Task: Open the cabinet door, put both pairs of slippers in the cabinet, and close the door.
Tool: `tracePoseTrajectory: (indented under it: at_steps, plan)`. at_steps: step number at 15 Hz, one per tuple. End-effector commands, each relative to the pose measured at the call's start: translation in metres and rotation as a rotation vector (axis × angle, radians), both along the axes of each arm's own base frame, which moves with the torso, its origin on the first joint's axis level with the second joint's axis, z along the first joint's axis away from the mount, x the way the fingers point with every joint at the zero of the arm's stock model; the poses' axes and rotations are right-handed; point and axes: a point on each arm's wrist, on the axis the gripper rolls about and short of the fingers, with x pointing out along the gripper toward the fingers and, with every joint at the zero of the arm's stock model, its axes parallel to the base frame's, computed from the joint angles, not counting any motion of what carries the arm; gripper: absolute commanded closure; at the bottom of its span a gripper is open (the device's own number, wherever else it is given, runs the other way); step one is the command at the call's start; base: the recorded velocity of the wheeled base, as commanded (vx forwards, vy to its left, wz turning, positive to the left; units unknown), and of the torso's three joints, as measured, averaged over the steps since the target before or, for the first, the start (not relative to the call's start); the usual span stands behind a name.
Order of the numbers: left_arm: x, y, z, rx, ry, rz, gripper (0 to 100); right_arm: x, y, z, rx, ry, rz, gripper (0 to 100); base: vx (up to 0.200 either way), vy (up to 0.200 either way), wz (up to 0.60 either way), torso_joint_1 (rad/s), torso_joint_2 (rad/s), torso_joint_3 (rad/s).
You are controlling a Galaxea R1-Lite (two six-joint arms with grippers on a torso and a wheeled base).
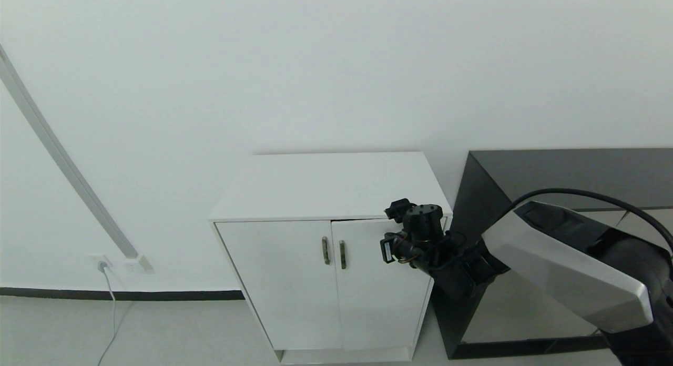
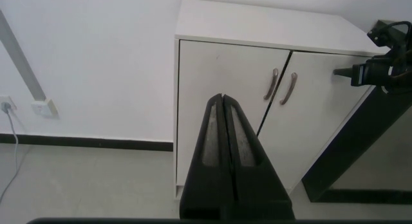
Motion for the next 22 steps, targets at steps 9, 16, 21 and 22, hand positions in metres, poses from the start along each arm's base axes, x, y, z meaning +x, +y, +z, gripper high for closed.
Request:
tracePoseTrajectory:
  at_steps: [9,16,21,22]
  plan:
    - [0.0,0.0,0.0,0.001,0.001,0.001,100,0.005,-0.002,-0.003,0.001,-0.004,-0.008,100,0.0,0.0,0.0,0.0,0.0,0.0]
    - [0.0,0.0,0.0,0.001,0.001,0.001,100,0.007,-0.001,-0.003,0.002,-0.008,-0.008,100,0.0,0.0,0.0,0.0,0.0,0.0]
    - [0.0,0.0,0.0,0.001,0.001,-0.001,100,0.012,0.001,-0.005,0.005,-0.013,-0.011,100,0.0,0.0,0.0,0.0,0.0,0.0]
    - [0.0,0.0,0.0,0.001,0.001,-0.001,100,0.011,0.001,-0.004,0.005,-0.012,-0.011,100,0.0,0.0,0.0,0.0,0.0,0.0]
